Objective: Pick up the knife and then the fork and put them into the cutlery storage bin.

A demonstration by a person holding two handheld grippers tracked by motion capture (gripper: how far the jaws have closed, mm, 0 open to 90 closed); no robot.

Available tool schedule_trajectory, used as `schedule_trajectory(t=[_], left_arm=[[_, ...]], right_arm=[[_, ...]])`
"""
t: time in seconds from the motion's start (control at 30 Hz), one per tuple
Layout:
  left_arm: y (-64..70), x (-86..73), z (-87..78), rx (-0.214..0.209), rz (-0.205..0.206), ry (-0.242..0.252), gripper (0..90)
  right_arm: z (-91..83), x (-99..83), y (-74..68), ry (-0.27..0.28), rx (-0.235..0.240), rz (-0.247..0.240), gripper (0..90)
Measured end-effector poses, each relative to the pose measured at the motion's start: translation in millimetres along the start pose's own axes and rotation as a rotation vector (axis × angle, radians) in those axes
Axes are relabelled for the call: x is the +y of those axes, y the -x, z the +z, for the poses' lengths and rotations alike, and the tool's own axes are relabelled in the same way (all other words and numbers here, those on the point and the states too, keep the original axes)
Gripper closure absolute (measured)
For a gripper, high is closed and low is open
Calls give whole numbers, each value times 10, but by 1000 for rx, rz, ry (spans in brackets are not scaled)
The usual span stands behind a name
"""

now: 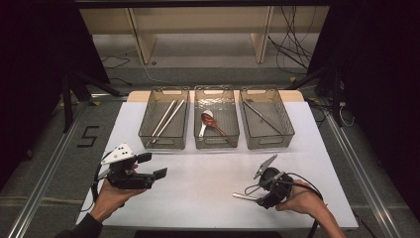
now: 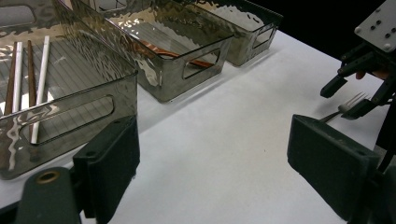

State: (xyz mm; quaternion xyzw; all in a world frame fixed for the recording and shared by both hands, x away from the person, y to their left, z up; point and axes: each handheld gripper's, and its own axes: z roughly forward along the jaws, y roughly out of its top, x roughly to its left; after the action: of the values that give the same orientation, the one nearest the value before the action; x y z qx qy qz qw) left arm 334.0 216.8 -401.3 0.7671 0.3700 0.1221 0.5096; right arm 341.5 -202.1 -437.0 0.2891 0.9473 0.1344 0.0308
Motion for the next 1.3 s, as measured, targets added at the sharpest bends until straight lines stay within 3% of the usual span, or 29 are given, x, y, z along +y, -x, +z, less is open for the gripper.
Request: schedule_trajectory(t=[0.53, 1.03, 1.3], left_arm=[[7, 0, 6, -2, 0, 0, 165], [5, -2, 10, -3, -3, -1, 165], [7, 0, 9, -3, -2, -1, 165]], right_arm=[[89, -30, -23, -87, 2, -42, 577], [170, -3, 21, -126, -1, -45, 714], [174, 7, -3, -137, -1, -72, 770]])
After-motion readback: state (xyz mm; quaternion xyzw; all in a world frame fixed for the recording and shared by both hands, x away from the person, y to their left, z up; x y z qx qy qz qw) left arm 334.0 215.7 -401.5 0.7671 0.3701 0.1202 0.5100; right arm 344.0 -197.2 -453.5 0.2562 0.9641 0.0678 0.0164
